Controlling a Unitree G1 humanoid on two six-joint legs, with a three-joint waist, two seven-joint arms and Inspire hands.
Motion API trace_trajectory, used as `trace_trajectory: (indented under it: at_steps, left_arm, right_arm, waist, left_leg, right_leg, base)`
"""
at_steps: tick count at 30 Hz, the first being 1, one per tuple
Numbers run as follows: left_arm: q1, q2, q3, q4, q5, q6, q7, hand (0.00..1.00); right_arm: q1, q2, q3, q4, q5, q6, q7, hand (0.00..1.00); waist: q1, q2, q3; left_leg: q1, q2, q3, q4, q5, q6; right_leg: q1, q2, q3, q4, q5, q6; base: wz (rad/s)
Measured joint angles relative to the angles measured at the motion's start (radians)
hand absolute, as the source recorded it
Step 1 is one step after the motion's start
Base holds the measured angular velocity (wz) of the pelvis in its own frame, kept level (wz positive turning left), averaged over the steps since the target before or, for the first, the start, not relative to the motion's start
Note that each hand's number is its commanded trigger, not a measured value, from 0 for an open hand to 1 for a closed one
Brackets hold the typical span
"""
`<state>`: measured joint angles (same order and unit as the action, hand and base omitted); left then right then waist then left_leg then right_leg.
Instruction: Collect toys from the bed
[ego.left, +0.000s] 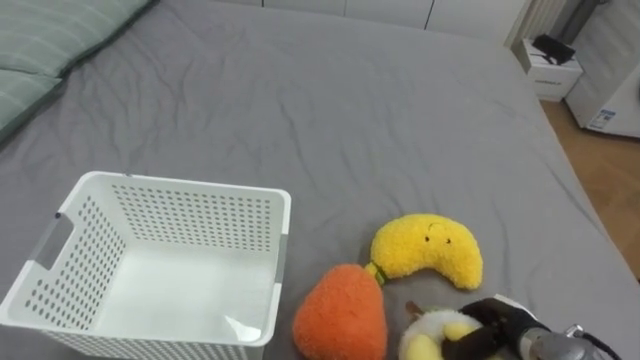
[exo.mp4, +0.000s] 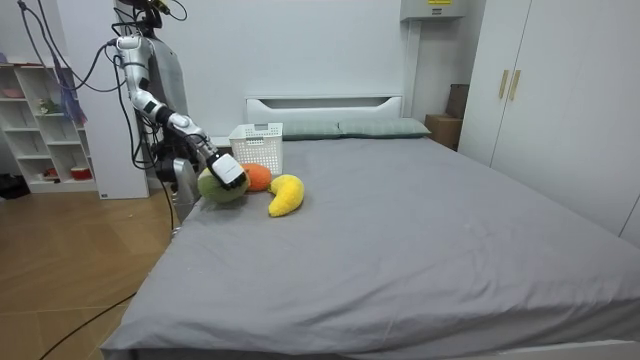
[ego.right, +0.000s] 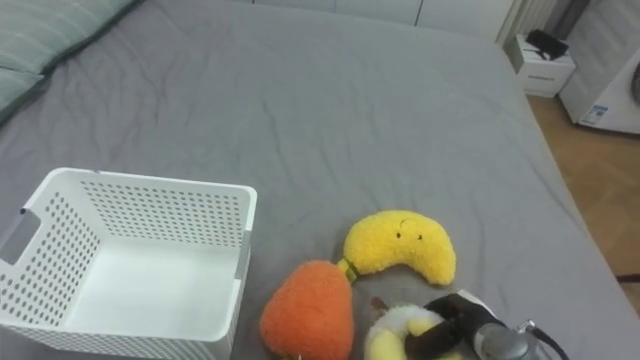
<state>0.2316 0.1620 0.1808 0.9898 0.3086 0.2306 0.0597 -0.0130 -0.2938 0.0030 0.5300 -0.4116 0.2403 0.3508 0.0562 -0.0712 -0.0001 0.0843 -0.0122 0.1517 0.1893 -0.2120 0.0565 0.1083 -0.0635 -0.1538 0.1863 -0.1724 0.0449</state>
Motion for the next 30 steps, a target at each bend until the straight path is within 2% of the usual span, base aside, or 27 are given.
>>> trace_trajectory:
  at_steps: [5,11,15,22,28,30]
  left_arm:
    - [-0.002,0.001,-0.001,-0.006,-0.003,-0.012,-0.002,0.00]
    - [-0.006,-0.002,0.011,-0.003,-0.001,-0.013,-0.010,0.00]
    - [-0.009,-0.017,0.011,-0.023,0.000,-0.013,-0.011,0.00]
    - [-0.010,-0.024,0.008,-0.019,0.000,-0.015,-0.011,0.00]
    - [-0.006,-0.026,0.010,-0.016,-0.001,-0.021,-0.004,0.00]
    - [-0.013,-0.026,0.010,-0.017,-0.001,-0.020,-0.001,0.00]
  right_arm:
    - [-0.004,0.000,-0.048,-0.169,-0.006,-0.002,-0.019,1.00]
    - [-0.005,0.002,-0.069,-0.305,-0.031,0.002,-0.031,1.00]
    - [-0.008,0.002,-0.069,-0.379,-0.048,0.002,-0.030,1.00]
    - [-0.024,0.002,-0.068,-0.398,-0.055,0.014,-0.026,1.00]
    - [-0.122,0.002,-0.068,-0.398,-0.055,0.014,-0.024,1.00]
    - [-0.145,0.003,-0.066,-0.399,-0.055,0.015,-0.027,1.00]
  waist:
    - [-0.021,0.001,0.0001]
    - [-0.020,0.009,0.0029]
    - [-0.017,0.014,0.0004]
    - [0.007,0.018,0.0000]
    - [0.012,0.011,0.0006]
    - [0.031,0.005,-0.0002]
  left_leg:
    - [0.000,0.000,0.000,-0.001,0.000,0.000]
    - [0.011,0.000,0.004,-0.007,0.000,0.000]
    - [0.010,0.000,0.006,-0.008,0.000,0.000]
    - [0.007,0.000,0.007,-0.006,0.001,0.000]
    - [-0.005,0.000,0.004,-0.008,0.001,0.001]
    - [-0.005,0.000,0.003,-0.009,0.001,0.001]
  right_leg:
    - [-0.001,0.000,-0.001,0.000,0.000,0.000]
    - [0.004,0.001,0.005,0.000,0.000,0.000]
    - [-0.003,0.001,0.008,0.002,0.000,0.000]
    - [-0.007,0.001,0.005,0.004,0.000,0.000]
    - [-0.012,0.000,0.000,0.004,0.000,0.000]
    - [-0.012,0.000,-0.002,0.002,0.000,0.000]
  base:
    - [0.00]
    - [-0.03]
    - [-0.01]
    - [0.00]
    - [0.00]
    - [0.00]
